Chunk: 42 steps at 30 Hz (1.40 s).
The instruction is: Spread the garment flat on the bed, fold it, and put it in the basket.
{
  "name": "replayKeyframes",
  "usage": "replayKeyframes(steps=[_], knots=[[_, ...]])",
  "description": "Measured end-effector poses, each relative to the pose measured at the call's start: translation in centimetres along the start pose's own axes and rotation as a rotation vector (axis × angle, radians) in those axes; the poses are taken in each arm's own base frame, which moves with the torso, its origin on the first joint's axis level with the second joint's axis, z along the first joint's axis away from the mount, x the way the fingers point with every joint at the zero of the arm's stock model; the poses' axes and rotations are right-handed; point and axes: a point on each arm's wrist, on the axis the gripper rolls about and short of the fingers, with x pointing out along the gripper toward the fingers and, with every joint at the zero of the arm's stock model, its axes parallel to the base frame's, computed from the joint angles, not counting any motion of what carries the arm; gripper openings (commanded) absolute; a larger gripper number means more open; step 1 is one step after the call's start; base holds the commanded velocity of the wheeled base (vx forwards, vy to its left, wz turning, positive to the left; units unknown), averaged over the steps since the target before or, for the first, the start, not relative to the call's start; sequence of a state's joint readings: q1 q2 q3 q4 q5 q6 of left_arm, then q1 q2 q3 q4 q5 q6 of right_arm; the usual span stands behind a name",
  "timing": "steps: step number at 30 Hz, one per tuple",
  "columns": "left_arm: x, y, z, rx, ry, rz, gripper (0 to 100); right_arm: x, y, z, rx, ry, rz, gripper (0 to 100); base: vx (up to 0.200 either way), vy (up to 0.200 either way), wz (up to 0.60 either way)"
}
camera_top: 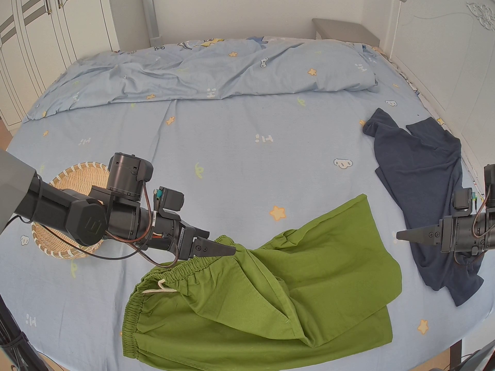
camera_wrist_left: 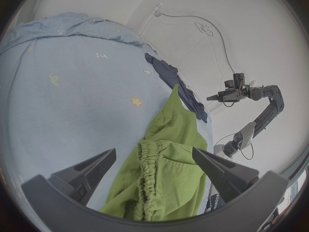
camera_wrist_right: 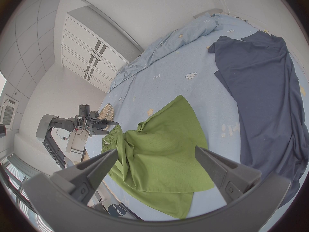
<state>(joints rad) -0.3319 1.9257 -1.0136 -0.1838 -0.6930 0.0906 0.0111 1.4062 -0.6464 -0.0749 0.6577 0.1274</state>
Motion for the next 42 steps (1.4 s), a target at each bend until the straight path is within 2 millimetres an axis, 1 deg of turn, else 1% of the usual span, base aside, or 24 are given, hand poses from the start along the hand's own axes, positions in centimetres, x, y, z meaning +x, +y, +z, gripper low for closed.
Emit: replayKeyframes(steps=[7,8,21,29,32,35,42], knots=[[1.2,0.5,-0.4,0.002,0.008,-0.008,100,0.3,0.2,-0.1,-0.004,0.012,0.011,100,0.0,0.0,0.0],[1.3,0.5,-0.5,0.001,0.01,-0.009,0,0.3,0.2,-0.1,-0.004,0.013,0.011,100,0.0,0.0,0.0],[1.6,0.7,-1.1,-0.014,0.028,-0.012,0,0.3,0.1,-0.1,-0.001,0.012,0.008,100,0.0,0.0,0.0],[1.0,0.5,-0.9,-0.022,0.016,-0.008,0,0.3,0.1,-0.1,-0.001,0.013,0.007,100,0.0,0.0,0.0],[-0.1,0.2,-0.2,-0.029,-0.016,0.001,0,0.3,0.1,-0.1,0.0,0.012,0.006,100,0.0,0.0,0.0],[-2.0,0.2,0.8,-0.069,-0.075,0.027,0,0.3,0.1,-0.1,0.0,0.012,0.007,100,0.0,0.0,0.0],[-6.4,1.7,2.8,-0.1,-0.256,0.113,0,0.3,0.1,-0.1,0.001,0.012,0.006,100,0.0,0.0,0.0]])
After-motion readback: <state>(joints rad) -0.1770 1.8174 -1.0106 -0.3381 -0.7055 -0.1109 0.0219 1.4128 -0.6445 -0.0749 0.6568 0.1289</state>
